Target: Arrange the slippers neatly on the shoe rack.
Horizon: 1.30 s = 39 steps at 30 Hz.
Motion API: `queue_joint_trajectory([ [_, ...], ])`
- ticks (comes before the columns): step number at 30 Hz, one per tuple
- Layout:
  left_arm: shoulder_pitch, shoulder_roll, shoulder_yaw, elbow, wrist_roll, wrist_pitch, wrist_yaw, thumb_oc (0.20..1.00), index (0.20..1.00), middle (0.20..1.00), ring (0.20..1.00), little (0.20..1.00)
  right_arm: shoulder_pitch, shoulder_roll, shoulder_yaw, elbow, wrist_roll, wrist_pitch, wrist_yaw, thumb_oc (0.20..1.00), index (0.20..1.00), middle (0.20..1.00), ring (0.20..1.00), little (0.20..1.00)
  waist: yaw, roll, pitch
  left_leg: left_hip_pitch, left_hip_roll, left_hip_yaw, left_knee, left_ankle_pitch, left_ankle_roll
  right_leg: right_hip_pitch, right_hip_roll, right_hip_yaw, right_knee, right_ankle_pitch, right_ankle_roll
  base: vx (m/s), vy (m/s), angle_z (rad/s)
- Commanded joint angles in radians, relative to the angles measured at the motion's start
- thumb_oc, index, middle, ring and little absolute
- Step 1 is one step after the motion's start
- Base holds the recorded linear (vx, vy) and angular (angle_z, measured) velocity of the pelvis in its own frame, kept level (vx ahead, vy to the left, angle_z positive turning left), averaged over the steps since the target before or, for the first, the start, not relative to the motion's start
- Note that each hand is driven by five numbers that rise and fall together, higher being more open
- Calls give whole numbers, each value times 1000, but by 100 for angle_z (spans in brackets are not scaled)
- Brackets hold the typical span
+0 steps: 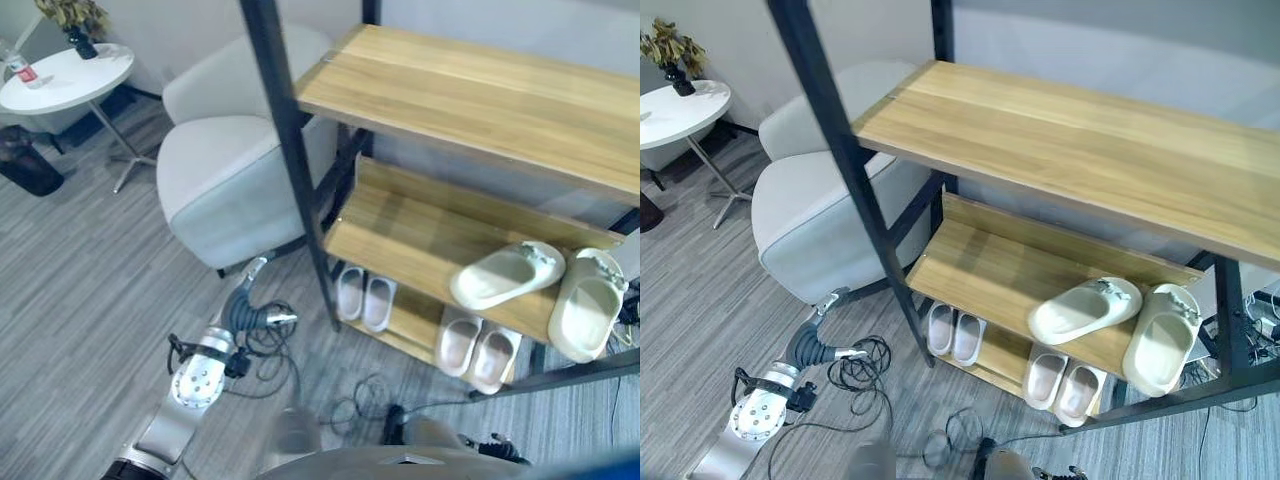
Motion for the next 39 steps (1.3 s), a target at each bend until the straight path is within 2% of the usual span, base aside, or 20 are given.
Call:
queue_joint_trajectory([
  [1,9,16,23,-97,-13,-37,-9,1000,1000,1000,1000,1000,33,49,7,-10,10,1,13,1000,1000,1000,1000,1000,-24,-3,-35,-9,17,-98,5,128,11,-9,-32,18,-92,71,89,-87,300,-6],
  [3,-14,-10,-6,-82,-42,-29,-25,1000,1000,1000,1000,1000,21,51,-9,-20,17,5,7,1000,1000,1000,1000,1000,-48,-2,-36,23,-17,-110,-69,38,11,-51,-57,51,-62,100,116,-119,437,-19],
  [5,-28,-28,-18,-68,-59,-28,-35,1000,1000,1000,1000,1000,19,50,-31,-24,26,8,1,1000,1000,1000,1000,1000,-56,-6,-41,40,-41,-70,-95,-23,30,-69,-82,82,-56,120,142,-92,414,-17],
  [6,-41,-30,-38,-66,-79,-30,-44,1000,1000,1000,1000,1000,-5,46,-56,-46,46,13,-18,1000,1000,1000,1000,1000,-67,-15,-39,41,-75,-44,-90,-61,54,-85,-109,127,-69,163,174,-117,482,-28],
  [8,-54,-19,-61,-65,-103,-35,-56,1000,1000,1000,1000,1000,-42,43,-68,-95,64,11,-40,1000,1000,1000,1000,1000,-65,-27,-33,29,-114,-17,-68,-85,78,-88,-138,162,-103,210,197,-95,360,-40],
  [9,-57,-18,-62,-64,-104,-35,-56,1000,1000,1000,1000,1000,-42,44,-69,-98,64,13,-40,1000,1000,1000,1000,1000,-59,-30,-32,29,-117,-12,-66,-86,81,-88,-140,168,-106,214,199,-127,304,-53],
  [10,-65,-11,-82,-70,-133,-50,-68,1000,1000,1000,1000,1000,-98,18,-70,-161,63,12,-70,1000,1000,1000,1000,1000,-63,-41,-30,24,-143,21,-62,-100,94,-91,-171,178,-154,265,223,-98,208,-51],
  [11,-68,-12,-82,-68,-133,-51,-68,1000,1000,1000,1000,1000,-100,17,-71,-162,63,14,-71,1000,1000,1000,1000,1000,-59,-42,-28,24,-145,26,-60,-101,96,-91,-172,182,-159,269,225,-294,375,-64],
  [12,-93,0,-107,-70,-169,-63,-68,1000,1000,1000,1000,1000,-161,-11,-44,-260,50,10,-91,1000,1000,1000,1000,1000,-60,-48,-8,13,-152,71,-49,-90,110,-122,-198,164,-155,313,232,-331,280,-58],
  [14,-137,4,-141,-52,-225,-75,-79,1000,1000,1000,1000,1000,-219,-43,7,-331,19,5,-103,1000,1000,1000,1000,1000,-40,-45,7,-29,-160,102,-35,-67,133,-125,-182,144,-76,254,212,-341,279,-85],
  [15,-137,4,-141,-51,-225,-75,-79,1000,1000,1000,1000,1000,-219,-43,7,-331,19,6,-103,1000,1000,1000,1000,1000,-41,-46,6,-30,-162,102,-35,-66,133,-127,-184,145,-76,254,212,-184,185,-103],
  [18,-141,7,-154,-38,-287,-76,-111,1000,1000,1000,1000,1000,-230,-99,63,-450,-79,-4,-104,1000,1000,1000,1000,1000,-20,-46,-28,-52,-190,104,-76,-21,169,-70,-97,176,43,145,186,-162,205,-41],
  [19,-141,1,-160,-25,-304,-76,-115,1000,1000,1000,1000,1000,-241,-146,84,-544,-161,-5,-121,1000,1000,1000,1000,1000,-4,-56,-60,-54,-202,118,-105,-7,173,-6,-59,180,11,92,179,-113,131,-45],
  [20,-141,-8,-173,-20,-303,-72,-120,1000,1000,1000,1000,1000,-236,-158,89,-587,-201,1,-129,1000,1000,1000,1000,1000,5,-60,-72,-41,-204,127,-128,-4,176,9,-52,184,-18,80,169,-64,70,-42],
  [25,-95,-11,-180,5,-343,-62,-130,1000,1000,1000,1000,1000,-246,-196,95,-678,-319,11,-172,1000,1000,1000,1000,1000,-1,-69,-109,-35,-183,167,-132,-5,172,58,-48,221,-152,108,174,6,-70,-31],
  [28,-83,-8,-190,0,-338,-57,-144,1000,1000,1000,1000,1000,-235,-198,103,-694,-356,17,-182,1000,1000,1000,1000,1000,-2,-68,-116,-28,-183,172,-140,10,167,77,-45,224,-181,113,172,-5,-40,-39],
  [29,-51,-27,-138,0,-335,-90,-139,1000,1000,1000,1000,1000,84,-241,12,-716,-311,-106,-118,1000,1000,1000,1000,1000,-46,-70,-110,-18,-179,191,-144,12,165,74,-41,241,-180,112,176,-53,-43,-30],
  [31,-13,-18,-107,-22,-329,-93,-132,1000,1000,1000,1000,1000,129,-241,-4,-793,-333,-105,-106,1000,1000,1000,1000,1000,-58,-67,-106,-12,-174,197,-137,-1,165,76,-36,246,-173,103,178,7,-18,6],
  [33,45,15,-91,-34,-300,-105,-151,1000,1000,1000,1000,1000,202,-299,-17,-914,-395,-132,-71,1000,1000,1000,1000,1000,-70,-63,-102,-5,-168,206,-137,0,161,76,-33,243,-167,97,176,18,-36,-25],
  [39,29,19,-104,-17,-284,-98,-153,1000,1000,1000,1000,1000,127,-336,-35,-944,-401,-121,-94,1000,1000,1000,1000,1000,-56,-58,-111,6,-162,186,-154,12,151,92,-33,212,-165,82,168,33,-50,-7],
])
